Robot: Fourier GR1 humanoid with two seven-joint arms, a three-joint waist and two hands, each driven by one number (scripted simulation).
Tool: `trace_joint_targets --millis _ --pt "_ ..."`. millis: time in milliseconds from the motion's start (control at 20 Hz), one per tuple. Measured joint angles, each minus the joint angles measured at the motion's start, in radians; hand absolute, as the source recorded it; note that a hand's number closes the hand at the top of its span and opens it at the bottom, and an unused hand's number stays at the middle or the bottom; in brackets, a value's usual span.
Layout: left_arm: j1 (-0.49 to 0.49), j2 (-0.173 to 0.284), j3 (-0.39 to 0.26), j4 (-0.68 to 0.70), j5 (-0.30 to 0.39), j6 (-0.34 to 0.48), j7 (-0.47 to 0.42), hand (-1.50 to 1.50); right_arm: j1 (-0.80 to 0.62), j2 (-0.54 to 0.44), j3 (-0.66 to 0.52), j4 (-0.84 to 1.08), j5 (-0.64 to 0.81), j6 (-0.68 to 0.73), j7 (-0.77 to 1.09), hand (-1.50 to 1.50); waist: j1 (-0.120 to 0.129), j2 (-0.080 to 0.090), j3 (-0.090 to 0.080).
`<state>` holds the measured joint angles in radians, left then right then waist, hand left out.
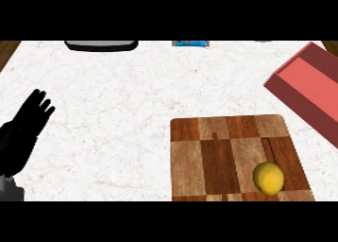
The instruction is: Pick the tomato from the cutting board and place it in the cardboard box
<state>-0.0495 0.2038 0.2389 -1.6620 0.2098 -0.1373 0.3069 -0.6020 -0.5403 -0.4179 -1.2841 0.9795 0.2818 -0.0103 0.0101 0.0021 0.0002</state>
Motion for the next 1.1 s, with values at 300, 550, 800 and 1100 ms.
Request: trace_joint_targets --millis 300,550,800,1100 --pt "0.019 -0.012 -0.009 0.0 -0.009 -0.008 -0.027 0.0 0.001 -0.003 -0.014 0.218 0.005 -0.016 0.003 -1.5 0.005 0.003 0.0" --pt "0.019 -0.015 -0.011 0.0 -0.019 -0.002 -0.024 0.0 -0.01 -0.024 -0.019 0.368 -0.025 -0.046 -0.087 -1.5 0.002 0.002 0.001" --pt "0.002 -0.016 -0.009 -0.006 -0.019 0.01 -0.007 0.0 -0.009 0.016 -0.083 0.382 -0.122 -0.113 -0.159 -1.5 -0.006 -0.001 0.001" --pt "-0.006 -0.003 0.005 -0.001 -0.006 0.007 0.012 0.0 -0.041 0.037 -0.264 0.378 -0.319 -0.142 -0.164 -1.5 -0.013 -0.004 0.001"
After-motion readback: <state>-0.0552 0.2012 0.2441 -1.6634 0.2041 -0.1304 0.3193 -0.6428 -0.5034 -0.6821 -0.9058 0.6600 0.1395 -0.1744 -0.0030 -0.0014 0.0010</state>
